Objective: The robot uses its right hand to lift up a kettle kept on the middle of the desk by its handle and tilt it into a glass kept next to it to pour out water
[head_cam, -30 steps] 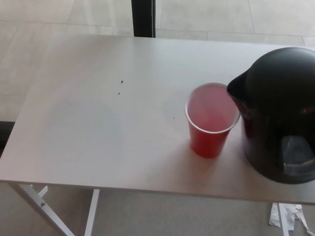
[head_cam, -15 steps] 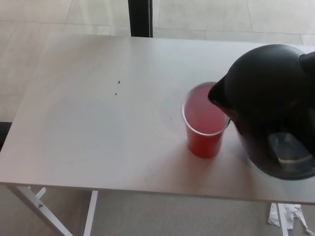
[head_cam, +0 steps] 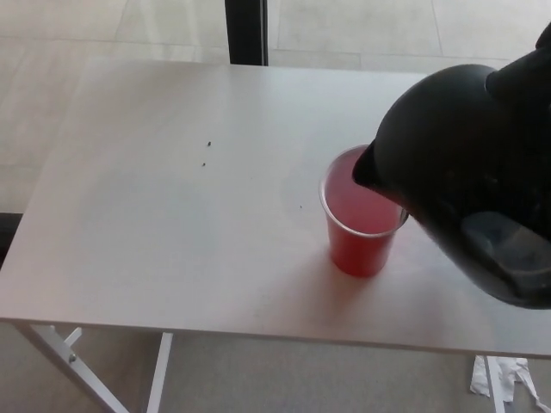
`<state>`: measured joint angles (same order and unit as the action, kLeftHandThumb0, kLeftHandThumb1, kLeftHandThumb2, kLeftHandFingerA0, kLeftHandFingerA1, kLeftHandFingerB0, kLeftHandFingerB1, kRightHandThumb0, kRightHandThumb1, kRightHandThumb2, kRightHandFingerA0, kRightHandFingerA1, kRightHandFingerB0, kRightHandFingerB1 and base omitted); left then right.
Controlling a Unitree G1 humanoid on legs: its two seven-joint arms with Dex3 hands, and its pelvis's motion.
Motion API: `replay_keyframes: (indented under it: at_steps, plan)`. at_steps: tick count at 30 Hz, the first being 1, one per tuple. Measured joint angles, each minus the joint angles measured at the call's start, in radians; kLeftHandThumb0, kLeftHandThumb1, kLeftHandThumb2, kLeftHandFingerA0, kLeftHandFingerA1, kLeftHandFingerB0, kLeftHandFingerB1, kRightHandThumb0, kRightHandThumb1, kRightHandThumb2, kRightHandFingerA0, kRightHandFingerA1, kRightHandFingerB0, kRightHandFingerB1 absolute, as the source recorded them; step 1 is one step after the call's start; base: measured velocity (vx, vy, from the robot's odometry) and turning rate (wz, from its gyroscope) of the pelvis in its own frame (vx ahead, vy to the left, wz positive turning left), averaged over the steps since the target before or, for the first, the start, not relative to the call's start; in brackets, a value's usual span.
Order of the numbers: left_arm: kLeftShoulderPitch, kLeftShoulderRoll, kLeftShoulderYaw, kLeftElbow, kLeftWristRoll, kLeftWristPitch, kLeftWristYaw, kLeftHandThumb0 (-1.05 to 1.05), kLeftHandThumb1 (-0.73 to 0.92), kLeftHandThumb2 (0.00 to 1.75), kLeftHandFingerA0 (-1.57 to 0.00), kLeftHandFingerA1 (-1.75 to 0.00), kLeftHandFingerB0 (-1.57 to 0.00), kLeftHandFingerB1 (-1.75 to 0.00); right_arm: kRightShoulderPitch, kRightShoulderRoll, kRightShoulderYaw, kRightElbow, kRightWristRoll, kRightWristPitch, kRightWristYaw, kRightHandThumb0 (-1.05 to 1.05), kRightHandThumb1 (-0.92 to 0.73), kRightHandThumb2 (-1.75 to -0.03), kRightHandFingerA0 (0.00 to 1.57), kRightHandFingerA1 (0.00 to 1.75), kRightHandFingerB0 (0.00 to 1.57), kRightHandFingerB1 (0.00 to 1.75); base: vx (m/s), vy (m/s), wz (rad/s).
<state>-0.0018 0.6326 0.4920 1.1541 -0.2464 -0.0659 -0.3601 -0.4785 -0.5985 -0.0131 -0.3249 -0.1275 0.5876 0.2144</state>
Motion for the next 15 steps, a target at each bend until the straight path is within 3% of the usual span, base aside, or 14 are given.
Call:
replay_keyframes:
  at_steps: [3,4,7,8,10,11,12,13,14,15]
  plan:
    - [-0.001,0.000,-0.001,-0.001,0.000,0.000,0.000,-1.05,0.32,1.17,-1.33,-0.99,-0.88,-1.61,-0.033,-0.023,0.032,0.007,-0.018,0.003,0.020,-0.23,-0.51,-0.88,0.95,1.75,0.90,0.93,0.00,0.000,0.00]
    - [-0.003,0.000,-0.001,-0.001,0.000,0.000,0.000,-1.05,0.30,1.15,-1.33,-1.00,-0.89,-1.62,-0.048,-0.031,0.043,0.009,-0.023,0.004,0.028,-0.22,-0.49,-0.97,0.93,1.75,0.84,1.30,0.00,0.000,0.00]
    - [-0.006,0.001,-0.001,-0.008,-0.001,0.000,0.000,-1.05,0.30,1.14,-1.33,-1.00,-0.90,-1.59,-0.091,-0.056,0.085,0.009,-0.039,0.008,0.055,-0.21,-0.49,-0.97,0.90,1.75,0.80,1.44,0.00,0.000,0.00]
    - [-0.007,0.001,0.000,-0.009,-0.002,0.000,0.000,-0.21,-0.09,0.82,-1.25,-1.16,-1.13,-1.14,-0.102,-0.063,0.098,0.007,-0.046,0.012,0.063,-0.20,-0.45,-1.02,0.89,1.75,0.79,1.47,0.00,0.000,0.00]
    - [-0.010,0.003,0.000,-0.012,-0.003,0.001,0.001,-0.21,-0.09,0.82,-1.25,-1.16,-1.13,-1.14,-0.124,-0.074,0.127,0.002,-0.062,0.019,0.078,-0.17,-0.44,-1.07,0.90,1.75,0.81,1.47,0.00,0.000,0.00]
    - [-0.011,0.004,0.000,-0.013,-0.003,0.001,0.001,-1.05,0.32,1.16,-1.32,-1.01,-0.89,-1.60,-0.132,-0.078,0.139,0.000,-0.070,0.020,0.084,-0.16,-0.40,-1.15,0.92,1.75,0.83,1.49,0.00,0.000,0.00]
    - [-0.012,0.004,0.000,-0.015,-0.003,0.001,0.000,-1.05,0.34,1.15,-1.31,-1.01,-0.90,-1.57,-0.139,-0.080,0.149,0.000,-0.077,0.020,0.088,-0.30,-0.41,-1.17,1.25,1.41,1.00,1.24,0.00,0.000,0.00]
    - [-0.013,0.005,-0.001,-0.016,-0.003,0.001,0.000,-1.05,0.34,1.15,-1.34,-0.98,-0.91,-1.56,-0.145,-0.085,0.161,-0.001,-0.087,0.017,0.092,-0.23,-0.46,-1.06,0.95,1.75,0.86,1.15,0.00,0.000,0.00]
    - [-0.013,0.006,-0.002,-0.018,-0.003,0.001,0.000,-1.05,0.34,1.15,-1.34,-0.98,-0.91,-1.56,-0.154,-0.094,0.184,-0.006,-0.105,0.017,0.097,-0.23,-0.46,-1.06,0.95,1.75,0.86,1.15,0.00,0.000,0.00]
    - [-0.013,0.007,-0.003,-0.019,-0.003,0.001,0.000,-0.21,-0.09,0.82,-1.25,-1.15,-1.13,-1.14,-0.160,-0.105,0.202,-0.009,-0.119,0.014,0.100,-0.22,-0.48,-1.02,0.94,1.75,0.85,1.22,0.00,0.000,0.00]
